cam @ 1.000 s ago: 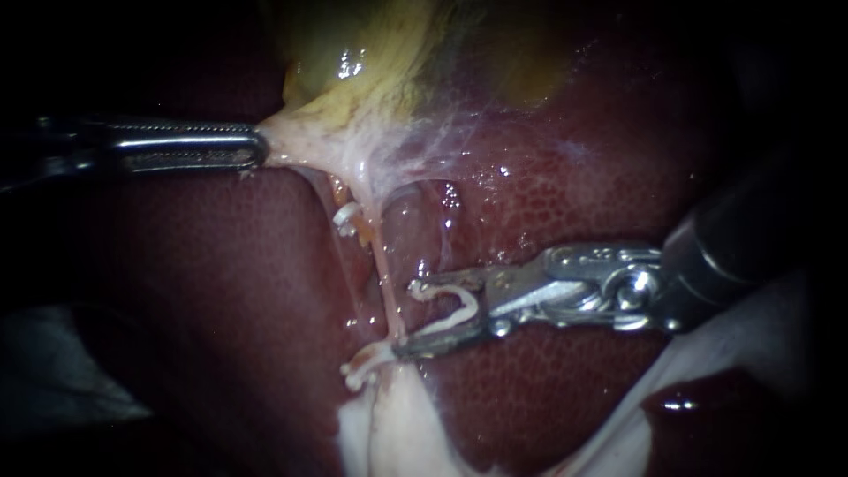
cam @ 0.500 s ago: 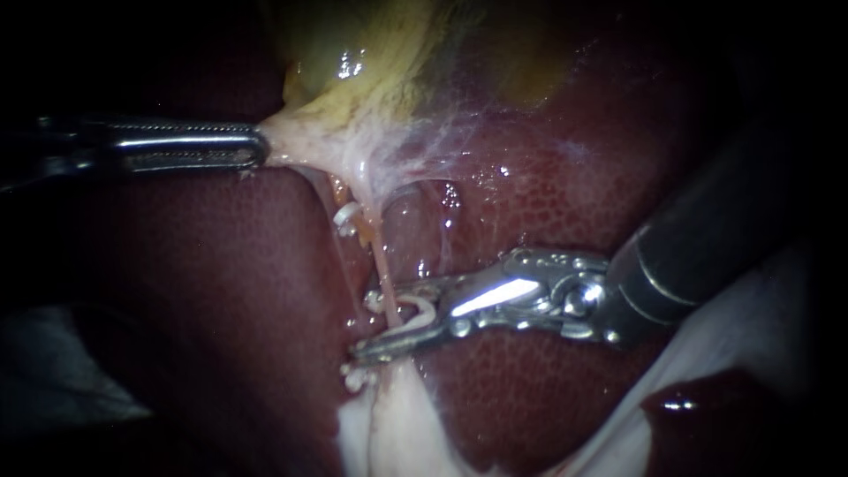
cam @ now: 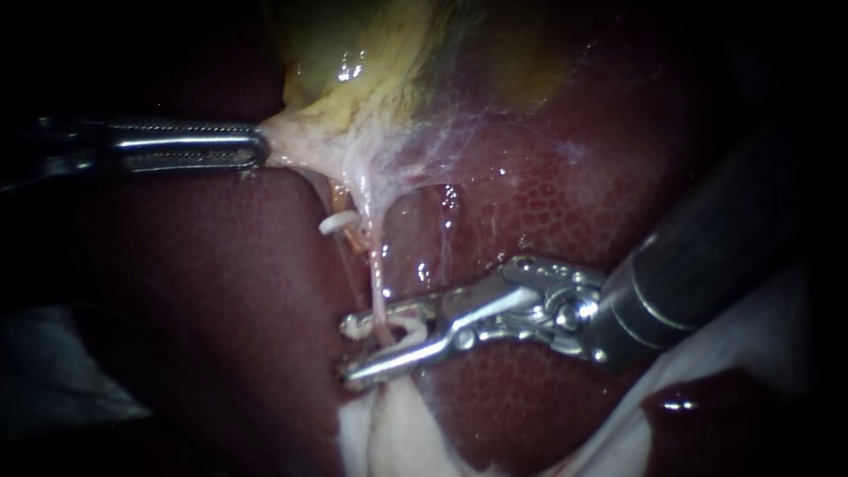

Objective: Clipping first clip right tube

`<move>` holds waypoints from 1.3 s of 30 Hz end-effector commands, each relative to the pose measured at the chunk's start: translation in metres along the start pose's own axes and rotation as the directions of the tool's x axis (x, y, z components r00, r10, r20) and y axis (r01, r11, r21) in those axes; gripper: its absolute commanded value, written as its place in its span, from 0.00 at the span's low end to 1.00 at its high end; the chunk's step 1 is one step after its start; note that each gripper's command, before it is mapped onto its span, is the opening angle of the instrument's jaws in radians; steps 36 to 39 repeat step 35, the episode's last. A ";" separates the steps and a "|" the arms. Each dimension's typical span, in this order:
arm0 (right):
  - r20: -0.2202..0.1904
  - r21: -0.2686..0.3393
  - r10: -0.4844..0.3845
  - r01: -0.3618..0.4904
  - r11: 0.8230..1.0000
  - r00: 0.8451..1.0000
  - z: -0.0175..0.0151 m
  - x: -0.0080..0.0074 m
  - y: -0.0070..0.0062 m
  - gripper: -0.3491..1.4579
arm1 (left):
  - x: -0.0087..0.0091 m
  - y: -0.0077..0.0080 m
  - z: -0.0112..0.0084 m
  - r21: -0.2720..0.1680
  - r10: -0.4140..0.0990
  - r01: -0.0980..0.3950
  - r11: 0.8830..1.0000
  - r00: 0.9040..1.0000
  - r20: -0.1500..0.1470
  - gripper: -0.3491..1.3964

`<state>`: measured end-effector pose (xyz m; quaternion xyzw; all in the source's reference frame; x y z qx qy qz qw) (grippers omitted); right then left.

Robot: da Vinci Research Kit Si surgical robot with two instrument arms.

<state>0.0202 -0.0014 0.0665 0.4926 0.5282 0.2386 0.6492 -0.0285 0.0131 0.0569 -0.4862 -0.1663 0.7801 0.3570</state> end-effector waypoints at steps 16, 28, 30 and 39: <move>0.009 0.014 0.018 -0.018 1.000 1.000 -0.0006 0.0000 -0.0007 0.09 | 0.0000 0.0000 0.0000 0.000 0.000 0.000 1.000 1.000 0.000 0.00; 0.011 0.014 0.070 -0.070 0.997 0.998 -0.0011 -0.0003 -0.0006 0.00 | 0.0001 0.0000 0.0000 0.000 0.000 0.000 1.000 1.000 0.000 0.00; 0.011 0.014 0.069 -0.069 0.997 0.998 -0.0011 -0.0004 -0.0006 0.00 | 0.0000 0.0000 0.0000 0.000 0.000 0.000 1.000 1.000 0.000 0.00; 0.012 0.014 0.068 -0.068 0.998 0.998 -0.0010 -0.0006 -0.0005 0.00 | 0.0001 0.0000 0.0000 0.000 0.000 0.000 1.000 1.000 0.000 0.00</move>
